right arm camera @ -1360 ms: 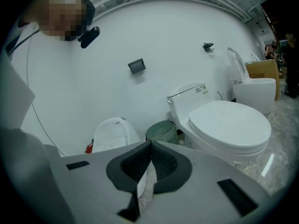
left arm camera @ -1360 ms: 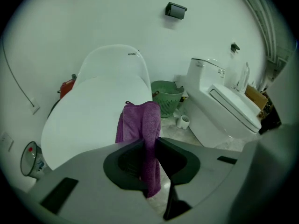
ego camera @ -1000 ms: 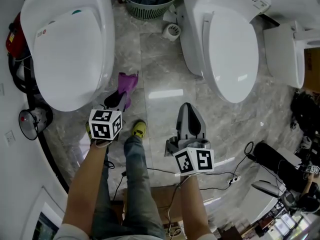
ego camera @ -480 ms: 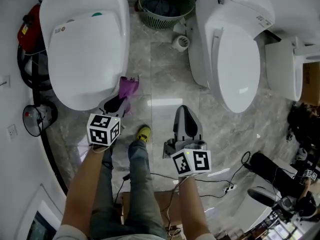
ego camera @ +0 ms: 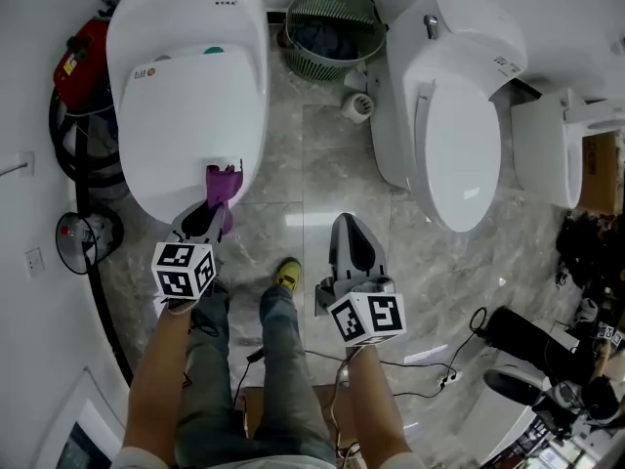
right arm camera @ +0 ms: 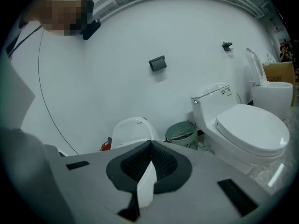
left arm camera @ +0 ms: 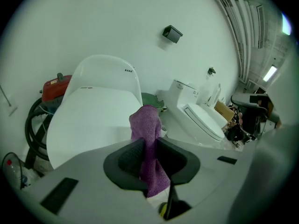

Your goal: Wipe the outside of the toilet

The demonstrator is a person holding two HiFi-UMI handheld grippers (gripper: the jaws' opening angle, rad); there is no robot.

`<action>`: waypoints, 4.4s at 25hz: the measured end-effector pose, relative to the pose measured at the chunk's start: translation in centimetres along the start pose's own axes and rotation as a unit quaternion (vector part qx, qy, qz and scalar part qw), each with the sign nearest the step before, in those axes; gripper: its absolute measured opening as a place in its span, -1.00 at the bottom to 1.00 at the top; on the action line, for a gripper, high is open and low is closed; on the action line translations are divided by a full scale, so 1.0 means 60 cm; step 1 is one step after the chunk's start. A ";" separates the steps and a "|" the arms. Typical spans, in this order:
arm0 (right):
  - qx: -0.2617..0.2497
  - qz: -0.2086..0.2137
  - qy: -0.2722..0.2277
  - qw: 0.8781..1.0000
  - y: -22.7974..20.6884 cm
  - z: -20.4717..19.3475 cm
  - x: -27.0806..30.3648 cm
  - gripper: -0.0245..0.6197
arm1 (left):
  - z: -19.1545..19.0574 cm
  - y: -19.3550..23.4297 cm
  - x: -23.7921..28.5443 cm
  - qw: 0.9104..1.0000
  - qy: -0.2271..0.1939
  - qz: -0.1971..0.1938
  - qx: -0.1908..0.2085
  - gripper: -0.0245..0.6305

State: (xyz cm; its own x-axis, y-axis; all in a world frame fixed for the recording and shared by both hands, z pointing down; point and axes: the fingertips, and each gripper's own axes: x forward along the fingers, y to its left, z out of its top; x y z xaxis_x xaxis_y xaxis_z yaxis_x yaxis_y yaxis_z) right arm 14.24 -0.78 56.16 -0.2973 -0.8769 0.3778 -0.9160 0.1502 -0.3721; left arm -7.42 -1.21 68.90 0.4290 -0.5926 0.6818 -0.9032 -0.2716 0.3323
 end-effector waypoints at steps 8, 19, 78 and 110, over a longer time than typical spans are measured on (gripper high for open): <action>-0.017 0.004 -0.005 1.000 0.050 0.055 -0.024 -0.90 | 0.069 0.011 -0.076 0.999 -0.034 0.017 0.009 -0.63; -0.028 -0.014 -0.034 0.999 0.079 0.146 -0.083 -0.90 | 0.171 -0.019 -0.176 0.996 -0.086 0.026 0.025 -0.63; -0.079 -0.041 -0.145 0.985 0.189 0.571 -0.268 -0.90 | 0.626 -0.180 -0.597 0.946 -0.307 0.035 0.096 -0.64; -0.113 -0.038 -0.183 0.976 0.242 0.660 -0.317 -0.90 | 0.690 -0.207 -0.721 0.921 -0.362 0.041 0.142 -0.64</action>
State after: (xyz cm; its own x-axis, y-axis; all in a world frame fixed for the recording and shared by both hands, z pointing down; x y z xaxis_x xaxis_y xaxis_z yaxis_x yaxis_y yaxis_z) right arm 17.25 0.03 9.99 -0.1482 -0.9876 0.0526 -0.9800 0.1395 -0.1421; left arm -15.25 -3.55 8.29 0.3319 -0.9420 0.0503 -0.9429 -0.3298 0.0460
